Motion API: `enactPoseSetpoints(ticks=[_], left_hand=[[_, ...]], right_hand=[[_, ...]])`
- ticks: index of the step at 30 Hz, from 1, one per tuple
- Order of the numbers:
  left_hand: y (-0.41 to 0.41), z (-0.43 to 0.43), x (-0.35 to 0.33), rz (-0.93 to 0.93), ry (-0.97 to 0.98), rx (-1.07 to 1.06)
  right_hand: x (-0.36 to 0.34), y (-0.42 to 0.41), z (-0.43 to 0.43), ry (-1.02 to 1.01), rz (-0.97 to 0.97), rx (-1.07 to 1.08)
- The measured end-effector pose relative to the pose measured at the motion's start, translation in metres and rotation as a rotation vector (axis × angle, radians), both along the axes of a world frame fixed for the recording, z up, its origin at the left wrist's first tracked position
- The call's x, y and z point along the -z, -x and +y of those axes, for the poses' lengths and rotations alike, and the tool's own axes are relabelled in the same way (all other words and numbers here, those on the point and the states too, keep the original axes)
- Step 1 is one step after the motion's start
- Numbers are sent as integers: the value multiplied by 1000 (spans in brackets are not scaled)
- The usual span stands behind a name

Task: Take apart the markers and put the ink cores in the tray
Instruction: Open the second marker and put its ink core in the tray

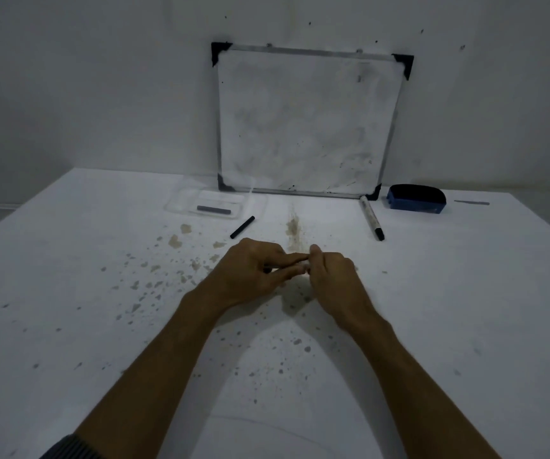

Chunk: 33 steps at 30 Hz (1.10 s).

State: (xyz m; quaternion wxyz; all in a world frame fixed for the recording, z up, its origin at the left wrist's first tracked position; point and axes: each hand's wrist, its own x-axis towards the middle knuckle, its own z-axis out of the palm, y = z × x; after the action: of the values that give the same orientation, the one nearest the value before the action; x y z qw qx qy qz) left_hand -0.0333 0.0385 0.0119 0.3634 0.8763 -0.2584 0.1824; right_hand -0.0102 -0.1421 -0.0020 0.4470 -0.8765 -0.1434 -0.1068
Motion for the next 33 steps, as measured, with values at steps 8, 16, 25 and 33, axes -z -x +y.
enactPoseSetpoints(ticks=[8, 16, 25, 33], left_hand=[[4, 26, -17, 714, 141, 149], [-1, 38, -9, 493, 310, -127], [-4, 22, -1, 541, 245, -253], [-4, 12, 2, 739, 390, -99]], right_hand=[[11, 8, -10, 539, -721, -134], [8, 6, -8, -68, -115, 47], [14, -3, -17, 64, -107, 65], [8, -1, -11, -6, -164, 59]])
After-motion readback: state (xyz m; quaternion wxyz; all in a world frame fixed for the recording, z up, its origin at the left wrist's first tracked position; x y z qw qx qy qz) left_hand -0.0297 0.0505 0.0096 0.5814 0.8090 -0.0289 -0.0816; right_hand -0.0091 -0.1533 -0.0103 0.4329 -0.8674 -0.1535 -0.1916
